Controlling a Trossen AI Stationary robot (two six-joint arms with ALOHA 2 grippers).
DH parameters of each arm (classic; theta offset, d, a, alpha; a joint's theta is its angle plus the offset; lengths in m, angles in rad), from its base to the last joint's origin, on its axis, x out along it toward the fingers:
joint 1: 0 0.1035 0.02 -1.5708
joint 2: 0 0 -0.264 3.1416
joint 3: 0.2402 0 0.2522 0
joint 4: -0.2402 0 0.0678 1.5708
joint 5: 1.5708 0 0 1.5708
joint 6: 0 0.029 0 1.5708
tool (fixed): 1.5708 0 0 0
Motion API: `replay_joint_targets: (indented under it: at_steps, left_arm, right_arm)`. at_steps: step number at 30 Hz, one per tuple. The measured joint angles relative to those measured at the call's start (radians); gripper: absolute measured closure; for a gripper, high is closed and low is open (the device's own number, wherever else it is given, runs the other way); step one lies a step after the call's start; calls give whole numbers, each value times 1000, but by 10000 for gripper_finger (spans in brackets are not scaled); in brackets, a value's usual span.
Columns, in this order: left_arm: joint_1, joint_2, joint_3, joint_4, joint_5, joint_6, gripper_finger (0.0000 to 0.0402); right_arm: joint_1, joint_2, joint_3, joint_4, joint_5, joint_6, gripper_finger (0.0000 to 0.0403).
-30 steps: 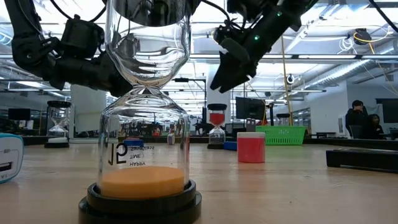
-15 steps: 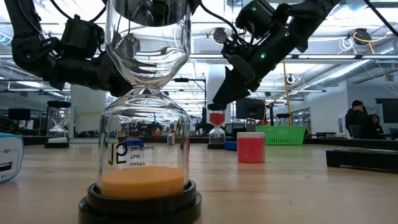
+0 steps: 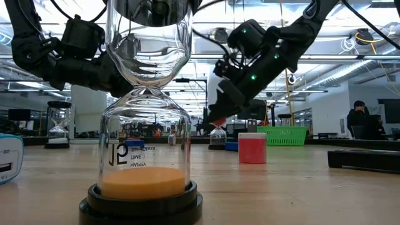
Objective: Pick & Place Office items
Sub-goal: Put the red hourglass into the green bin
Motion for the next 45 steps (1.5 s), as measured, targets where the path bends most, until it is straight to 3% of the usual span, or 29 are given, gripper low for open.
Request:
replay_joint_targets:
  at_steps: [6, 15, 21, 32, 45]
  left_arm:
    - [-1, 0, 0, -1, 0, -1, 376]
    - [-4, 0, 0, -3, 1, -3, 376]
    - [-4, 0, 0, -2, 0, -4, 376]
    - [-4, 0, 0, 0, -1, -3, 376]
    - [-4, 0, 0, -2, -1, 0, 376]
  right_arm:
    - [0, -15, -1, 10, 32, -8, 210]
    - [-17, -149, 0, -78, 219, 10, 211]
    - [-146, -292, -1, -130, 395, 99, 211]
    - [-431, -218, -1, -131, 340, 150, 211]
    - [-510, -186, -1, -143, 341, 179, 211]
